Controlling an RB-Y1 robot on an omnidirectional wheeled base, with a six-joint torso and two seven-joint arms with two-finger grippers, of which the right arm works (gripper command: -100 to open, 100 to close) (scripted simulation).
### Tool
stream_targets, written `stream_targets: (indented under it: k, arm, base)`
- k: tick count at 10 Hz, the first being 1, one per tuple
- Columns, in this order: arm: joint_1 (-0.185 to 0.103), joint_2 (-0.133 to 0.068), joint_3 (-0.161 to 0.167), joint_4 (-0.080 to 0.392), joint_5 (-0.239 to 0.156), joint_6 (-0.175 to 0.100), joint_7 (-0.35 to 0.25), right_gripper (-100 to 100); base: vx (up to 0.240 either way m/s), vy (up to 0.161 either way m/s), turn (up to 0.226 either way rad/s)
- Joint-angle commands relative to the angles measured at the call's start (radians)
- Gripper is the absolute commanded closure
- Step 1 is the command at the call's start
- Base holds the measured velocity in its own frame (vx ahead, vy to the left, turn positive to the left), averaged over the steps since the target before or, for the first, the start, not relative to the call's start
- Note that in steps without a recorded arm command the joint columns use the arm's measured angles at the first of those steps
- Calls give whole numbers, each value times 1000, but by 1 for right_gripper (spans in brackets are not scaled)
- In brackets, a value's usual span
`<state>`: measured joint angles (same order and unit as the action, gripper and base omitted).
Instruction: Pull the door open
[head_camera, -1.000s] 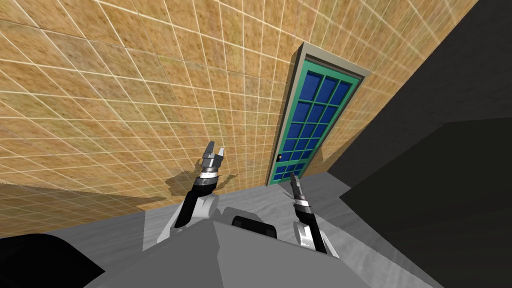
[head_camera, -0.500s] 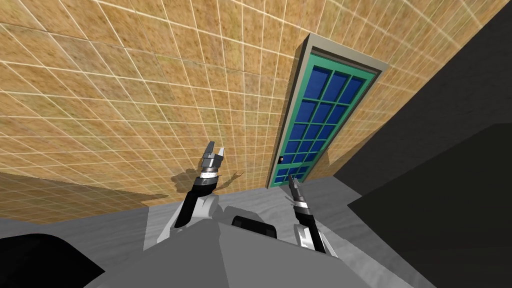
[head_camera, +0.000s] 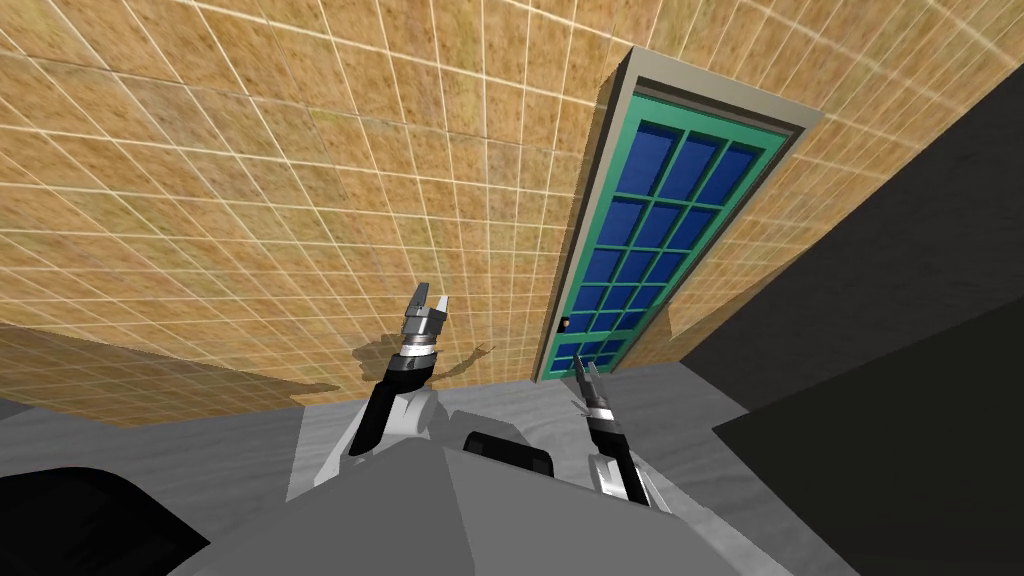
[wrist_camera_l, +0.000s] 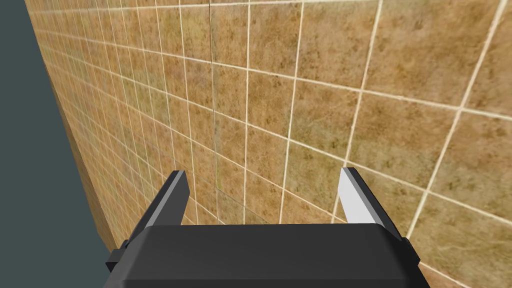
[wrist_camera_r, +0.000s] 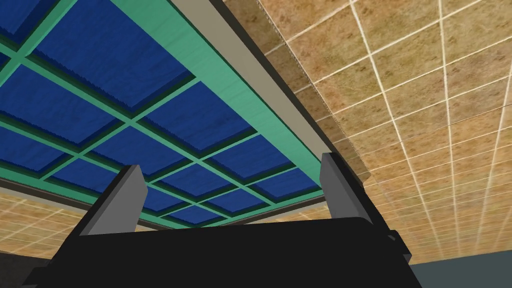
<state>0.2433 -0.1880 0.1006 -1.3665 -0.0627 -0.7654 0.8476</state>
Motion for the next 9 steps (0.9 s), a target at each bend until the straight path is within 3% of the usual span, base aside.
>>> stream_targets:
  k: [1,9]
  arm:
    - [-8,-5,1,33,1,-5,36,-100]
    - [-43,-26,7,188,3,-36,188,-100]
  base:
    - [79,-69,73]
    - [79,-64,82]
